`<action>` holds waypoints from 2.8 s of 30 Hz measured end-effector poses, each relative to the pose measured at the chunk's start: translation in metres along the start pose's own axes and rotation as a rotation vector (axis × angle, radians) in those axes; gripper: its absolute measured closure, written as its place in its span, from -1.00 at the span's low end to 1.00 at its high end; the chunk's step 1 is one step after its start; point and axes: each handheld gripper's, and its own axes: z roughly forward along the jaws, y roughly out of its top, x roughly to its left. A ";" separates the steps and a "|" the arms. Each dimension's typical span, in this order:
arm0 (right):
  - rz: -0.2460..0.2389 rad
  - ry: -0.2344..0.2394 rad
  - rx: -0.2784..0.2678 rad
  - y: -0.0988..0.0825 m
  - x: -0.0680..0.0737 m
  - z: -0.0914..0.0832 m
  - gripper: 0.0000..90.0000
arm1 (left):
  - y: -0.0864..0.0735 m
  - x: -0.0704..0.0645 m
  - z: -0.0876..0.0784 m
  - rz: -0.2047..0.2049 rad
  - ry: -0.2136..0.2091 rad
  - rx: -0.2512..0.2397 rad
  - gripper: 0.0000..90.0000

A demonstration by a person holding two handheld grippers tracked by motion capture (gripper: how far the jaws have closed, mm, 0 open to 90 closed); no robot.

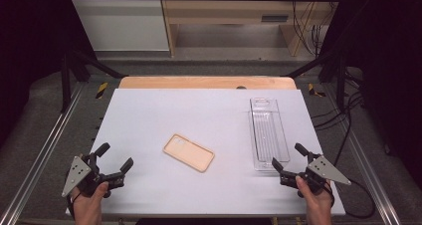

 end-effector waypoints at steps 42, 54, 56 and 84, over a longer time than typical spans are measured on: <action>-0.143 0.005 0.108 0.064 0.053 0.017 -0.89 | 0.000 -0.004 -0.001 0.017 -0.020 0.008 -0.98; -0.152 0.096 0.221 0.099 0.096 0.070 -0.85 | 0.000 -0.005 0.000 0.010 -0.031 0.009 -0.98; -0.159 0.103 0.233 0.102 0.101 0.080 -0.85 | 0.001 -0.004 0.001 0.003 -0.033 0.006 -0.98; -0.101 0.176 0.483 0.062 0.138 0.171 -0.77 | 0.003 -0.006 0.006 0.025 -0.020 0.034 -0.97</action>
